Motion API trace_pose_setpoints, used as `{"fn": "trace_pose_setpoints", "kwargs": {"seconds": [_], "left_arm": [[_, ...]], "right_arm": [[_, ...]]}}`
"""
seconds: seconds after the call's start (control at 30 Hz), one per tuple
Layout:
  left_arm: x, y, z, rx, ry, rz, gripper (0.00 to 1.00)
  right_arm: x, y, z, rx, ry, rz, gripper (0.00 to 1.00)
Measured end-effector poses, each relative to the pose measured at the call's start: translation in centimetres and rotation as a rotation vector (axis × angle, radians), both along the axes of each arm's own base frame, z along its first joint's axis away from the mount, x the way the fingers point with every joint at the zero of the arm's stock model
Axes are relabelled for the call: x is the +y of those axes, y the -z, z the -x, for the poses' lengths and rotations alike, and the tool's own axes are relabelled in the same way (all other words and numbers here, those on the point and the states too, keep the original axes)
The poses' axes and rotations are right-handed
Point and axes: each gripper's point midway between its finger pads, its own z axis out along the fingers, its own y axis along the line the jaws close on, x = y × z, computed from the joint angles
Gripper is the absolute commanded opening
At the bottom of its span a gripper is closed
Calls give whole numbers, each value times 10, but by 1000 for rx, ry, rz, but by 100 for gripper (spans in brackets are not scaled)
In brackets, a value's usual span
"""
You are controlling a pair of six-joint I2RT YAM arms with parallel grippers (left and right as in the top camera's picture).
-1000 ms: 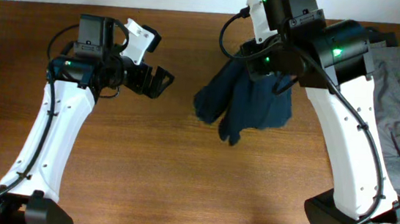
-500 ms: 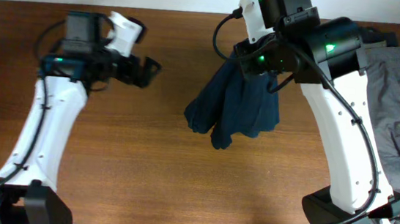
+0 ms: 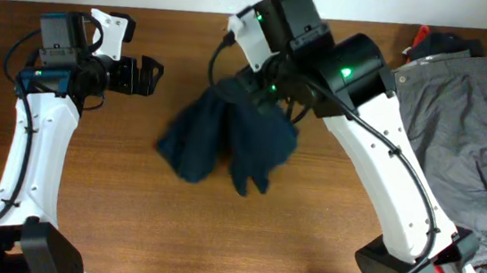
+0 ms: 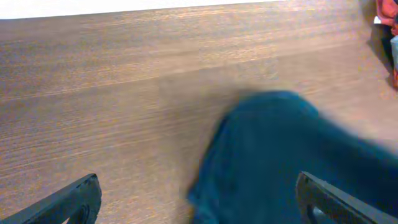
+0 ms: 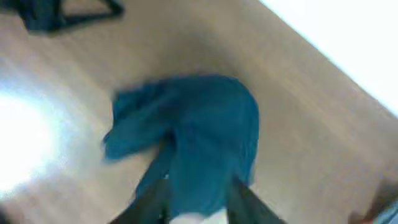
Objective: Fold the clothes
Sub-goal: 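Carry the navy shorts left and drop them on the table center, then grasp the shorts' edge with the left gripper and lift it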
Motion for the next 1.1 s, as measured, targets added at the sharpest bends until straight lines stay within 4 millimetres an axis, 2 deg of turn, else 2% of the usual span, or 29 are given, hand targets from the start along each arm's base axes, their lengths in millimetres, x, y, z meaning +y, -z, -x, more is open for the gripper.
{"fn": "trace_pose_setpoints", "kwargs": {"seconds": [0.07, 0.1, 0.17, 0.27, 0.5, 0.6, 0.7, 0.8, 0.87, 1.0, 1.1], "left_arm": [[0, 0, 0, 0, 0, 0, 99], [0, 0, 0, -1, 0, 0, 99], [0, 1, 0, 3, 1, 0, 99], [0, 10, -1, 29, 1, 3, 99], [-2, 66, 9, 221, 3, 24, 99], [-3, 93, 15, 315, 4, 33, 95], [-3, 118, 23, 404, 1, 28, 91], [-4, 133, 31, 464, -3, -9, 89], [-6, 137, 35, 486, -2, -50, 81], [-20, 150, 40, 516, 31, -134, 71], [-33, 171, 48, 572, 65, -209, 67]], "right_arm": [[-11, 26, 5, 78, 12, 62, 46], [-22, 50, 7, 145, 37, 107, 47], [-36, 74, 5, 214, 76, 147, 47], [-59, 95, -1, 276, 144, 173, 50], [-113, 97, -26, 301, 303, 140, 57], [-126, 97, -31, 304, 336, 133, 60], [-133, 96, -34, 303, 355, 125, 62], [-136, 96, -36, 299, 361, 121, 63], [-135, 96, -37, 295, 362, 116, 63], [-134, 95, -40, 287, 361, 109, 64], [-134, 95, -39, 288, 360, 107, 64]]}}
